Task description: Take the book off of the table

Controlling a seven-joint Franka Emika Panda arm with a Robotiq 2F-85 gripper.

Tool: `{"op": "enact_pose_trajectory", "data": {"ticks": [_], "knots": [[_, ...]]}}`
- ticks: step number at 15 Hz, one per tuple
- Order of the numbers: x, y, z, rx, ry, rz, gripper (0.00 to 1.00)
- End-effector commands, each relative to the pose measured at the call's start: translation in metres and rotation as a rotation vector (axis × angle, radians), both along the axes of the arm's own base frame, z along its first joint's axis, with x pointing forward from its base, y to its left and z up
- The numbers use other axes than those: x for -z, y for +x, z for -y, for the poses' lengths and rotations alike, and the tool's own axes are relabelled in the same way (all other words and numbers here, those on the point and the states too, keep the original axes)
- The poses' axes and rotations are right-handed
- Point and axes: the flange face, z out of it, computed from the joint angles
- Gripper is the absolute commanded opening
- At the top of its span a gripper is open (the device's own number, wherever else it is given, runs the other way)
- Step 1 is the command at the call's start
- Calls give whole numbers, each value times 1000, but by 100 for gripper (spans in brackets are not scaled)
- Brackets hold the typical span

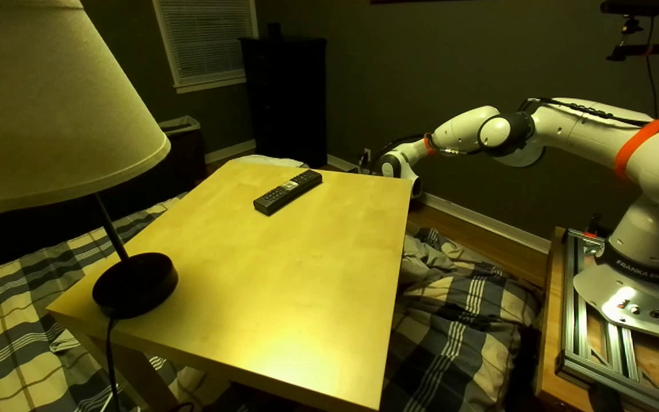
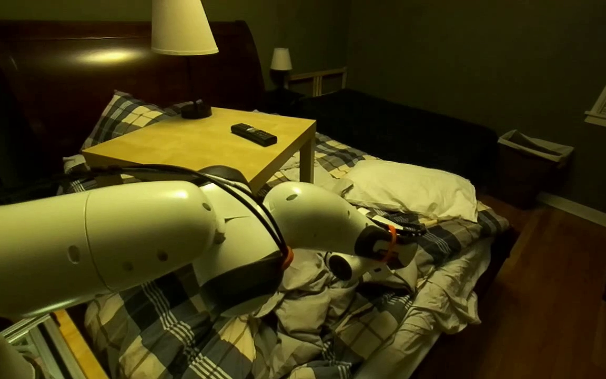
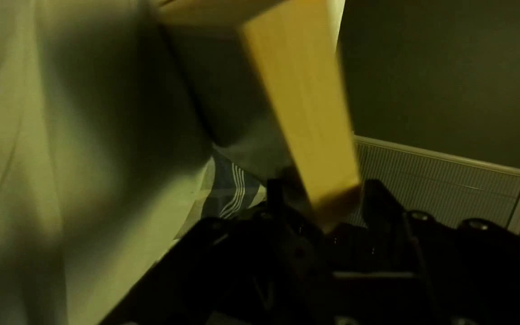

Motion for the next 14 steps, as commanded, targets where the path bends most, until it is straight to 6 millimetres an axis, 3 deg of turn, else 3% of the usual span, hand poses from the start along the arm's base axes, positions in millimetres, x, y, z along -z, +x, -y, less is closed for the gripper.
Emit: {"op": "enact_pose_trajectory", "data": {"ticks": [1, 3, 4, 6, 8, 11, 14], "knots": [[-9, 0, 1, -14, -76, -36, 81], [-26, 2, 7, -12, -112, -91, 97], [-38, 4, 10, -9, -127, -117, 100], [-78, 11, 20, 20, -162, -175, 100], [-124, 18, 15, 42, -219, -217, 100], [-194, 15, -11, -10, -320, -363, 100], [-259, 6, -53, -134, -360, -458, 100]]}}
